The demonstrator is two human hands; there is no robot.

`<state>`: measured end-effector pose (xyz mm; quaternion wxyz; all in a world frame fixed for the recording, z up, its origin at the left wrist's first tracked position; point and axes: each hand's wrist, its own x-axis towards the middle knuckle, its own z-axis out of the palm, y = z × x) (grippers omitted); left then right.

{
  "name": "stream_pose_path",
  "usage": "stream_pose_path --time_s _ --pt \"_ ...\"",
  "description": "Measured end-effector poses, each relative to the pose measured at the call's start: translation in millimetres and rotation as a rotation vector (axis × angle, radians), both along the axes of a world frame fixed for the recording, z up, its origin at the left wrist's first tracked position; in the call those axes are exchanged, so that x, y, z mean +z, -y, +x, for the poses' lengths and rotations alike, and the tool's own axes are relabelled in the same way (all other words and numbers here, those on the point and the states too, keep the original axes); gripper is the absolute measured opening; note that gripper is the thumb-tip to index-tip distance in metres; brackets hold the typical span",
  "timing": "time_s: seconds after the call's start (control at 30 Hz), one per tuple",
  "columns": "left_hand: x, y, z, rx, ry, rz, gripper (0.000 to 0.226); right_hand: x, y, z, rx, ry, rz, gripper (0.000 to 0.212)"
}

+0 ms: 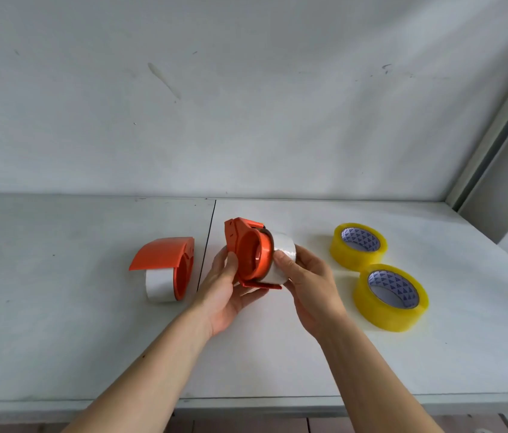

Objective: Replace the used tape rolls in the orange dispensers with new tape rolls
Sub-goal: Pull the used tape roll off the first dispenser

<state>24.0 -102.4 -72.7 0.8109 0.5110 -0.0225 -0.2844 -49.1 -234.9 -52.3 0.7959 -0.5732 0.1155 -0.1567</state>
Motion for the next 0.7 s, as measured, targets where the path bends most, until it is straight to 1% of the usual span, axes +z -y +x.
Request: stream_pose_path --time_s 0.07,0.1,0.13,0.17,0.23,0.27,0.3,0.37,0.4,0.5,0.57,0.6,0.63,0.7 --pt "4 2 -2 -0.066 0.019 0.009 0.061 3 -2 -1 0.019 0.017 -0.009 0.02" --pt "9 2 -4 -0.102 0.041 0.024 0.067 4 -3 -2 0.018 0.024 -0.018 0.019" --pt "10 3 -4 -0.118 0.077 0.05 0.069 5 -4 -2 0.016 0.03 -0.035 0.017" --pt "10 3 -4 -0.117 0.104 0.062 0.072 5 -6 -1 0.016 0.031 -0.054 0.016" --pt "5 2 -3 -0.061 0.151 0.067 0.096 5 -8 -2 0.01 0.032 -0.07 0.016" --pt "2 1 -3 -0.036 0.157 0.032 0.099 5 -9 -2 0.006 0.03 -0.069 0.016" --pt "1 1 -5 -0.02 0.167 -0.006 0.094 5 -9 -2 0.001 0.027 -0.065 0.016" --pt "-4 0 -5 -0.007 0.164 -0.054 0.065 5 -11 -1 -0.015 0.022 -0.046 0.015" --pt "-5 1 -5 0.006 0.131 -0.08 0.056 5 -11 0 -0.025 0.021 -0.026 0.015" --pt "-9 3 -6 0.079 0.04 -0.087 0.055 6 -9 0 -0.053 0.035 0.058 0.015" --pt "-11 4 -7 0.059 0.051 -0.061 0.033 8 -8 0 -0.058 0.041 0.085 0.013" --pt "-14 4 -6 0.056 0.049 -0.065 0.027 10 -9 0 -0.059 0.045 0.094 0.012" --pt "-15 4 -5 0.066 0.036 -0.073 0.027 11 -9 0 -0.062 0.048 0.107 0.012" --pt "-17 1 -3 0.101 0.016 -0.065 0.034 17 -8 0 -0.074 0.058 0.151 0.012"
